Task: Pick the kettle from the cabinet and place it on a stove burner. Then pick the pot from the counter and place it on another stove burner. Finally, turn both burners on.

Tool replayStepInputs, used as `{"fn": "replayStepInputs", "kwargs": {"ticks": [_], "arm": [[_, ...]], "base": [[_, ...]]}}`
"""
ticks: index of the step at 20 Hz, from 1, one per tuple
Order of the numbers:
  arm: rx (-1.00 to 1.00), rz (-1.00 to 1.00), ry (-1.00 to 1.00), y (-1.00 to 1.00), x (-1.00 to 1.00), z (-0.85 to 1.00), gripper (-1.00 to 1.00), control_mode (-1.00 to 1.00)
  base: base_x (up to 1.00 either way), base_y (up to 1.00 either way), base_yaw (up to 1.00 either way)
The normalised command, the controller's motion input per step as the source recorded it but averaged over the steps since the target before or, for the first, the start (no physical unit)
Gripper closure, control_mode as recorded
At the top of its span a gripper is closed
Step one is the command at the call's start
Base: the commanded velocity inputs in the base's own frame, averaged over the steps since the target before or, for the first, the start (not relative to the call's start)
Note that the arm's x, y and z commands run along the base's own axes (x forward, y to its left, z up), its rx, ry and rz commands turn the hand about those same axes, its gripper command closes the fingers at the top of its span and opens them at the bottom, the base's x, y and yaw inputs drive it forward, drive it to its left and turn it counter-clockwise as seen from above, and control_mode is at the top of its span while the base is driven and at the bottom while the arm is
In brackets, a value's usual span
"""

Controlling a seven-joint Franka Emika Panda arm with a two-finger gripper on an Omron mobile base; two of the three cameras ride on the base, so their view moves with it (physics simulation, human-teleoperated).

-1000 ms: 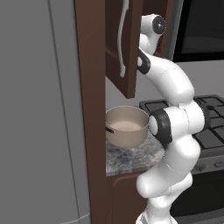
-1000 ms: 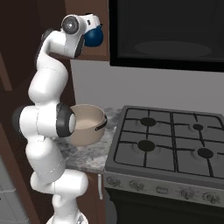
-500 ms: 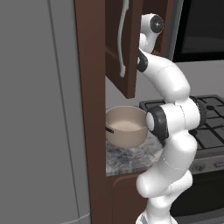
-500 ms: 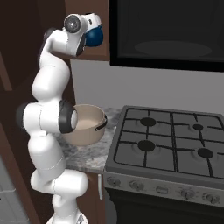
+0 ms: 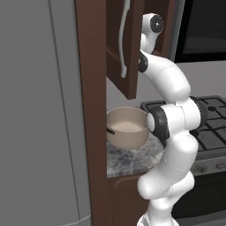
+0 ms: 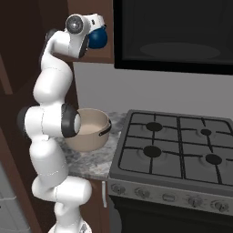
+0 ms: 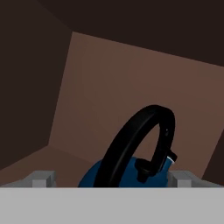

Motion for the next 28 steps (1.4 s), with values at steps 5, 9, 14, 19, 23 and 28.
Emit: {"fn": "replayStepInputs", "kwargs": {"ticks": [5, 9, 14, 19, 23, 28], "arm": [[0.0, 0.0, 0.0, 0.06, 0.02, 0.0, -1.0, -1.0], [0.0, 0.0, 0.0, 0.01, 0.06, 0.0, -1.0, -1.0], [0.0, 0.0, 0.0, 0.0, 0.09, 0.0, 1.0, -1.0], [0.0, 0.0, 0.0, 0.0, 0.05, 0.0, 1.0, -1.0], [0.0, 0.0, 0.0, 0.0, 0.0, 0.0, 1.0, -1.0], [0.0, 0.0, 0.0, 0.0, 0.0, 0.0, 1.0, -1.0]], "base": [[0.0, 0.0, 0.0], [0.0, 0.0, 0.0], [0.0, 0.0, 0.0], [0.0, 0.0, 0.0], [0.0, 0.0, 0.0], [0.0, 0.0, 0.0]]}}
